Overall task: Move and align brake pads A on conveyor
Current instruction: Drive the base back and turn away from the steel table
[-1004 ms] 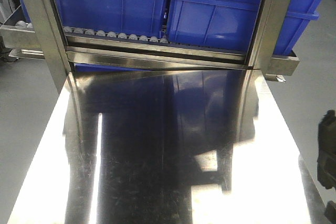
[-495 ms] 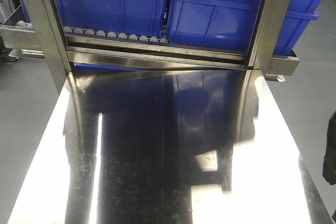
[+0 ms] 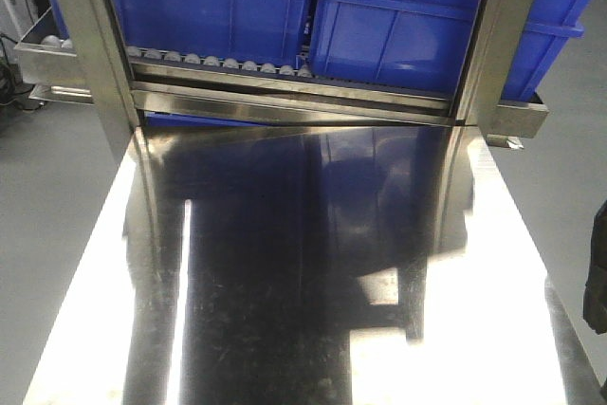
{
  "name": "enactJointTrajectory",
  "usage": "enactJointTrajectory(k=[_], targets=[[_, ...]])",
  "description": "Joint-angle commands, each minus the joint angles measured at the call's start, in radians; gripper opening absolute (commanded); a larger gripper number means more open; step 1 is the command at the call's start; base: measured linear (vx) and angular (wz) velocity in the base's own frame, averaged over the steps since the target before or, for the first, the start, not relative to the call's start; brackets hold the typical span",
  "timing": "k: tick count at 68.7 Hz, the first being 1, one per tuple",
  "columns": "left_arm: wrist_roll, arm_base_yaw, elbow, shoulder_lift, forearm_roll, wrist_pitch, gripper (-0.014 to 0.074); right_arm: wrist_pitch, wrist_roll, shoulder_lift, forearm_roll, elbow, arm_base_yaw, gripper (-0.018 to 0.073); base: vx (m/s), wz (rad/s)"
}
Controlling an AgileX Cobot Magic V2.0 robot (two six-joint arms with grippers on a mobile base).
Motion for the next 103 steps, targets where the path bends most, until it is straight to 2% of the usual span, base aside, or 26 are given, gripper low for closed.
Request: enactJointTrajectory(k=[1, 52, 103], targets=[[-0.01, -0.005, -0.03, 0.009, -0.008, -0.1, 0.0039, -0.1, -0.01, 0.007, -0.014, -0.031, -0.002, -0.0004, -0.06, 0.13], [-0.01, -0.005, -0.03, 0.008, -0.008, -0.098, 0.0039, -0.104, -0.01, 0.009, -0.014, -0.031, -0.002, -0.0004, -0.18, 0.38], [-0.01, -0.005, -0.03, 0.008, -0.008, -0.098, 0.0039, -0.101, -0.01, 0.009, -0.014, -0.031, -0.002, -0.0004, -0.1, 0.78]])
